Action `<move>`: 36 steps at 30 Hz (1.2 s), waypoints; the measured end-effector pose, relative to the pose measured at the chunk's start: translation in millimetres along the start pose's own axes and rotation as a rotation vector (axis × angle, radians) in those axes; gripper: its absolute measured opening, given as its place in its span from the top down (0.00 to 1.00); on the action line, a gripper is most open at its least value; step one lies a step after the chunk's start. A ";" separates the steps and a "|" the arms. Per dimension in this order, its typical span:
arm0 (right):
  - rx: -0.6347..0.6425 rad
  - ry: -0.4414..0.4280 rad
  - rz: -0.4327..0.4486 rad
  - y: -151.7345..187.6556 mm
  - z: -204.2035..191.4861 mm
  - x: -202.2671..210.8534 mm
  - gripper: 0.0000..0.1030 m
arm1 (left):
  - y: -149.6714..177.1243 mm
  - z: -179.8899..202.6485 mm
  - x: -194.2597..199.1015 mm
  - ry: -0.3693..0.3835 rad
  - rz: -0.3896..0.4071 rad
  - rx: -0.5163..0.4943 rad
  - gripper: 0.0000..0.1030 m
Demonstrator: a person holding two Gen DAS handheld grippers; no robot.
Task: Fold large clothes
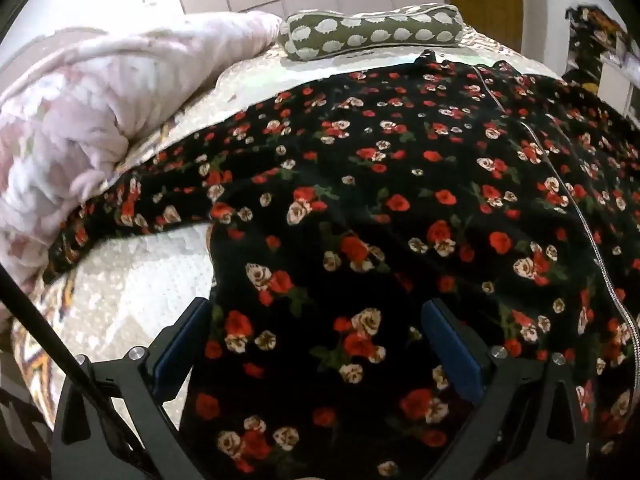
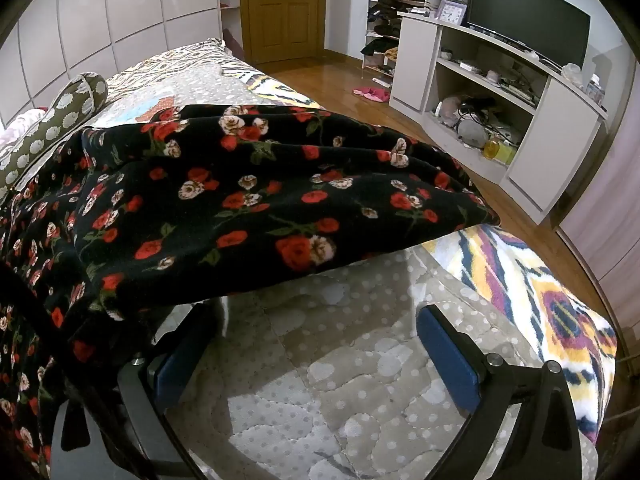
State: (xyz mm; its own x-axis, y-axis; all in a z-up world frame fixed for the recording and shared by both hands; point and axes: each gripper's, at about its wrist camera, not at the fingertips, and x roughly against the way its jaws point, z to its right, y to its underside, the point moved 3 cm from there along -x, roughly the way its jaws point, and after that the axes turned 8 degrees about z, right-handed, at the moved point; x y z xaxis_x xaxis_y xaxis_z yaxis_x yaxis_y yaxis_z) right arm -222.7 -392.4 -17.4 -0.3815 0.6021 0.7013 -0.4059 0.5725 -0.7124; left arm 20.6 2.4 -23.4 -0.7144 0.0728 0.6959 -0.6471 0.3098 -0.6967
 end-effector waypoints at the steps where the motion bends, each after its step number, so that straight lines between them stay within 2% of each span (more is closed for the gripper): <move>1: 0.000 0.000 0.000 0.2 0.0 0.1 0.01 | -0.1 -1.5 -0.3 0.019 -0.013 0.023 0.00; 2: 0.000 0.000 0.000 0.4 0.1 0.2 0.00 | -0.9 -3.9 -4.1 0.044 -0.051 0.066 0.00; 5: 0.000 0.000 0.000 0.9 0.2 0.5 0.00 | -0.9 -11.1 -11.1 0.094 -0.071 0.125 0.00; 15: 0.001 0.001 0.000 2.6 0.5 1.6 0.00 | 4.4 -4.7 -11.6 0.059 -0.072 0.117 0.00; 23: -0.005 -0.008 -0.007 3.9 0.5 2.9 0.00 | 5.5 -11.1 -13.7 0.070 -0.058 0.116 0.00; 28: -0.004 -0.057 -0.085 -4.4 3.3 -7.0 0.00 | 5.0 -11.8 -14.0 0.071 -0.057 0.117 0.00; 33: 0.007 -0.139 -0.071 -1.9 7.5 -5.6 0.00 | 4.4 -12.9 -14.1 0.071 -0.056 0.116 0.00; 36: 0.003 -0.143 -0.047 3.0 12.4 3.3 0.00 | 4.0 -12.7 -13.8 0.066 -0.050 0.118 0.00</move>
State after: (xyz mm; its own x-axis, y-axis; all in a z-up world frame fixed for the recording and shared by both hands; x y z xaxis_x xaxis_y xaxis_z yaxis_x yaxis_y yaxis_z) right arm -235.5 -395.6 -17.0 -0.4763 0.4895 0.7304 -0.4280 0.5966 -0.6789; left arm 31.3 14.6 -33.6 -0.6643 0.1233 0.7372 -0.7108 0.2007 -0.6741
